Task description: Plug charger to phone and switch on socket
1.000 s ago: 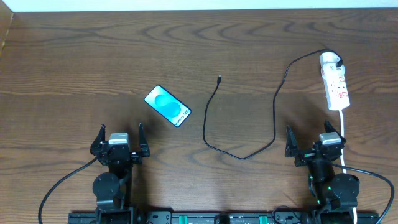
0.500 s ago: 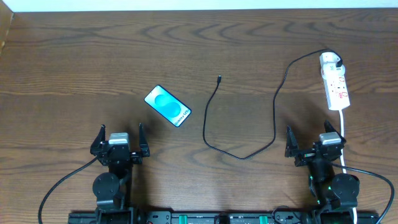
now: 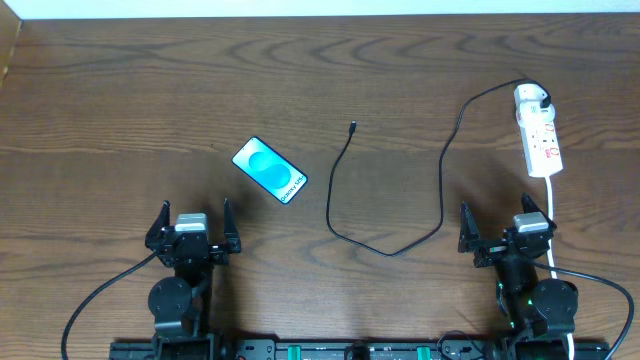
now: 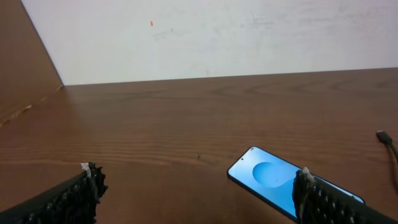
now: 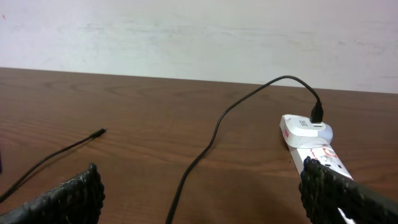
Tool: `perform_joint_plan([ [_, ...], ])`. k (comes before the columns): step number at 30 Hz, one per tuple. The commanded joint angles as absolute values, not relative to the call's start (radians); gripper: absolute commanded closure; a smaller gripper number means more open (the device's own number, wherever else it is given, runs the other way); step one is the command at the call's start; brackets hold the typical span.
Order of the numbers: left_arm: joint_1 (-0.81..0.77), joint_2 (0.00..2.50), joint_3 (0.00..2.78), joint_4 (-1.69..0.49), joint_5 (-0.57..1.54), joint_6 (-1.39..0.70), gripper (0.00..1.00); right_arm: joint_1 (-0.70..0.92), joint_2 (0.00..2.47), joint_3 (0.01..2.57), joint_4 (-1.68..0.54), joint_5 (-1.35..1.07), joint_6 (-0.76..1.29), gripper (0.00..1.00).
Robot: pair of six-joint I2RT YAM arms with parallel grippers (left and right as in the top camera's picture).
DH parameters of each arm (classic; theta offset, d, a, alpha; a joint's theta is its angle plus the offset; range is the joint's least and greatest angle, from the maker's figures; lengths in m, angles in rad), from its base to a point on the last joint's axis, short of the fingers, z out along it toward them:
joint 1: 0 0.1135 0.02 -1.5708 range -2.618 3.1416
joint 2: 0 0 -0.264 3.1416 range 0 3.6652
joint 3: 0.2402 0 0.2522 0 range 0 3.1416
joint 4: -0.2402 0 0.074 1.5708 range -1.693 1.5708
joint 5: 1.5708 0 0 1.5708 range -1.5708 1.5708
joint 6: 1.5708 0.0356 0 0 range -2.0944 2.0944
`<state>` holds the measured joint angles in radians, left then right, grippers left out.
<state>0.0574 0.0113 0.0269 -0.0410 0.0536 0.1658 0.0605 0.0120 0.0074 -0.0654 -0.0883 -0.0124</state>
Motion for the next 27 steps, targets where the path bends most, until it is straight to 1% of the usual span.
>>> perform_joint_plan([
  [1,0.062,0.028,0.045,-0.066,0.065,0.183,0.02,0.066,0.009,0.006,-0.069,-0.081,-0.016,0.01],
  [7,0.062,0.088,0.083,-0.066,0.11,0.179,0.02,0.066,0.009,0.006,-0.069,-0.081,-0.016,0.01],
  [13,0.062,0.199,0.171,-0.066,0.121,0.179,0.02,0.066,0.009,0.006,-0.069,-0.081,-0.016,0.01],
  [21,0.062,0.428,0.336,-0.067,0.187,0.178,0.02,0.066,0.009,0.006,-0.069,-0.081,-0.016,0.01],
  [27,0.062,0.649,0.489,-0.083,0.224,0.144,0.02,0.066,0.009,0.006,-0.069,-0.081,-0.016,0.01],
])
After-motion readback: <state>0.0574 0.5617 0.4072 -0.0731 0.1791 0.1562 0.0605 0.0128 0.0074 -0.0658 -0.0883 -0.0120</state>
